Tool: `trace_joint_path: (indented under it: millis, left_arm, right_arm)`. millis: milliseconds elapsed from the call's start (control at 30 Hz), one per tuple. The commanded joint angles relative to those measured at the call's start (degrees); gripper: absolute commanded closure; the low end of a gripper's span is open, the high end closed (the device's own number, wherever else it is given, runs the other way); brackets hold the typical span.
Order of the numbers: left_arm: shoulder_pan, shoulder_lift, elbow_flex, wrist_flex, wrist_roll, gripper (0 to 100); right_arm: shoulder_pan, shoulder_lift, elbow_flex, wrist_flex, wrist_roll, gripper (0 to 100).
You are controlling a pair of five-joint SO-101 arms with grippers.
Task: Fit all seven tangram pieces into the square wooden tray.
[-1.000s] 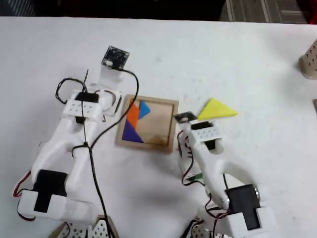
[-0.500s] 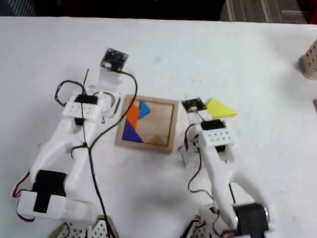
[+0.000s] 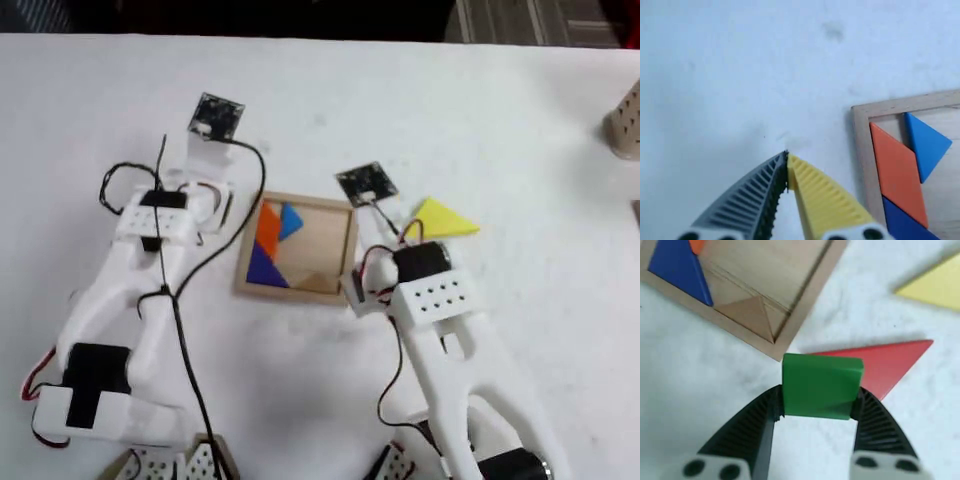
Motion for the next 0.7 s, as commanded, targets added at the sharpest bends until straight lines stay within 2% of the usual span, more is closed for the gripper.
trace_joint_path:
  millis: [0,200,467,667]
  left_arm:
    - [-1.98,-2.68,-1.14,-1.76,2.99,98]
    - [-4.62,1.01,-4.57,-1.58,6.77,98]
    - [-5.85,12.35,-18.64,8.09,6.77,98]
    - [-5.85,13.14,-19.69,8.62,6.77,98]
  right_arm:
    - [-4.18,-0.13,-5.98,-1.01,-0.18,87.9]
    - [-8.57,13.14,-14.15,-4.88,-0.18,87.8]
    - [-8.66,33.98,-28.57,-7.52,-0.09,87.8]
    - [-8.31,44.53,-36.40,-7.25,1.32,86.8]
